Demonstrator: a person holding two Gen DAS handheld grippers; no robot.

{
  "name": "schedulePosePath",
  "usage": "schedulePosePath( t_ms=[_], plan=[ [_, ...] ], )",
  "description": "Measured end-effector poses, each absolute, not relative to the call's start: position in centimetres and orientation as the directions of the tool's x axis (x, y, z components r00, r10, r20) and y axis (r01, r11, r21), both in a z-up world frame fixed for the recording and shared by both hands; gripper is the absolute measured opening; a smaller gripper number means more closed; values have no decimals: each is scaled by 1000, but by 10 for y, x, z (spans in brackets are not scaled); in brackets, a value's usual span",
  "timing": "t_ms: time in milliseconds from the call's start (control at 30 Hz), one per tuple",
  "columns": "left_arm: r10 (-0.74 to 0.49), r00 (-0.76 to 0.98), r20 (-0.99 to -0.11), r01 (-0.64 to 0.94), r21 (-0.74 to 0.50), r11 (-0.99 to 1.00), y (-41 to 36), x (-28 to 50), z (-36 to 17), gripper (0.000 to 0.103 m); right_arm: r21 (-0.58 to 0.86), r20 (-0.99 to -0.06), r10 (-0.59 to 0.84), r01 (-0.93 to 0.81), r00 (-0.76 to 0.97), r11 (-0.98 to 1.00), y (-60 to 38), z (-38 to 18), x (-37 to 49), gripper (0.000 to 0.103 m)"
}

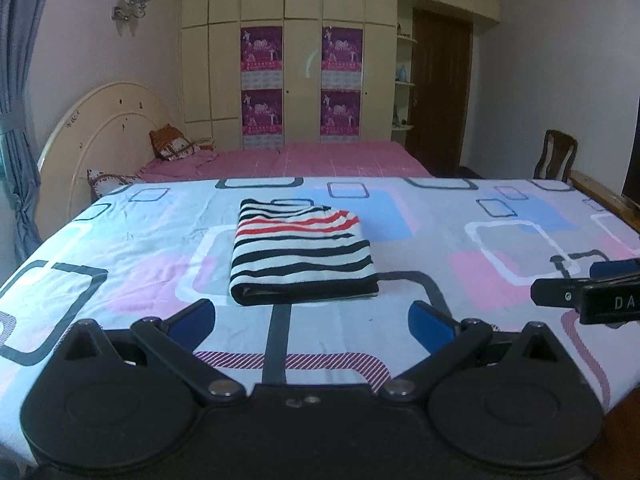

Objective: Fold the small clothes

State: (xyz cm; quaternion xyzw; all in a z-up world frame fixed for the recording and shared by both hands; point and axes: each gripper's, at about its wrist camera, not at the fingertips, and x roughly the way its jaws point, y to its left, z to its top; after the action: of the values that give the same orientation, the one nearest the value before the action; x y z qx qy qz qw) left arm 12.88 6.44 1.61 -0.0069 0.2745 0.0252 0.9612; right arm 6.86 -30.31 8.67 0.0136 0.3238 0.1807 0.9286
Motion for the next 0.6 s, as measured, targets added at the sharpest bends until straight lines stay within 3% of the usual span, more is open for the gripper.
schedulePosePath(
  t_ms=[600],
  plan=[
    [45,875,-483,-58,-12,998,54,100,31,103,129,-536,339,-321,773,938,-310,106,38,103]
  ],
)
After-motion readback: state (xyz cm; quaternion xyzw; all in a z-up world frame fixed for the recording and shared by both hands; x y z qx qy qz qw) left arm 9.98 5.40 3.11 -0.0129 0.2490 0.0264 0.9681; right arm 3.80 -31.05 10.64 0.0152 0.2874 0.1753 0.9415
